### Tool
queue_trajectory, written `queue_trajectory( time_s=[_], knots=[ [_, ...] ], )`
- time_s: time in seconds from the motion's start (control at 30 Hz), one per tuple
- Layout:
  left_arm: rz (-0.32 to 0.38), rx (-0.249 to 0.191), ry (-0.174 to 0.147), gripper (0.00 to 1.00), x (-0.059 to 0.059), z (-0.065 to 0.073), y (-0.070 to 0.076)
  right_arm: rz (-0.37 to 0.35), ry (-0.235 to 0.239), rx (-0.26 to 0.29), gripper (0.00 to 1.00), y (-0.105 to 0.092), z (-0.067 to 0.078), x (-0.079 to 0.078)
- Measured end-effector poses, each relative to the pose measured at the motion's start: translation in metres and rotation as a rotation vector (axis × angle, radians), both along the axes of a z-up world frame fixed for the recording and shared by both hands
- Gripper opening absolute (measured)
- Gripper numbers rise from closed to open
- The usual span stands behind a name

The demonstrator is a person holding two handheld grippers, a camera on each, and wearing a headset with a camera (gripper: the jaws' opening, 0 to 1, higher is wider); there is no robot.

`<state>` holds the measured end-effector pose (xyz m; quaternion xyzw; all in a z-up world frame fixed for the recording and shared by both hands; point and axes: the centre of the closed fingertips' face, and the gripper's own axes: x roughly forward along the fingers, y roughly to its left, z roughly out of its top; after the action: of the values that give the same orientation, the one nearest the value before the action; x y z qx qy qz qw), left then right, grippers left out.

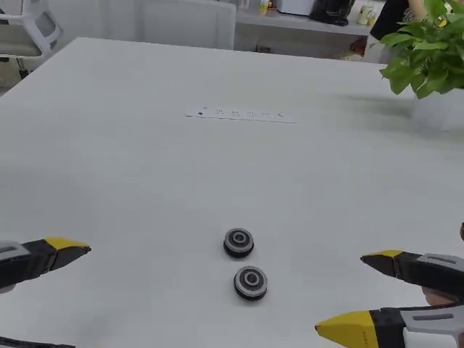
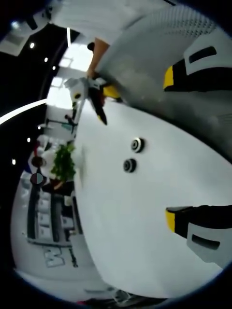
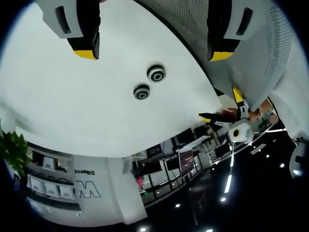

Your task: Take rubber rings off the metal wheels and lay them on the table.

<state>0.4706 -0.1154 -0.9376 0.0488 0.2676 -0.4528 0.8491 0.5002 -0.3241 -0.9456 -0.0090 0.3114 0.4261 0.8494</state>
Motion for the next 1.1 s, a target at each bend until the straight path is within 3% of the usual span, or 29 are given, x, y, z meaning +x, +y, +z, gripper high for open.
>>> queue_trajectory(
  time_s=[0.23,0.4,0.63,0.87,1.1],
  knots=[
    [-0.014,-0.022,-0.02,1.0,0.0,0.012,0.0,-0.025,-0.036,0.021,0.92,-0.007,0.016,0.008],
    [-0.022,0.009,-0.037,1.0,0.0,0.013,0.004,-0.037,-0.058,0.02,0.91,-0.012,0.023,0.013],
    [-0.021,0.016,-0.064,1.0,0.004,0.023,0.007,-0.021,-0.092,0.019,0.91,-0.01,0.037,0.018],
    [-0.034,0.016,-0.12,1.0,0.013,0.042,0.005,0.01,-0.158,0.04,0.89,0.001,0.061,0.032],
    [-0.063,0.025,-0.189,1.0,0.03,0.064,-0.001,0.036,-0.218,0.066,0.88,0.013,0.082,0.047]
  ],
)
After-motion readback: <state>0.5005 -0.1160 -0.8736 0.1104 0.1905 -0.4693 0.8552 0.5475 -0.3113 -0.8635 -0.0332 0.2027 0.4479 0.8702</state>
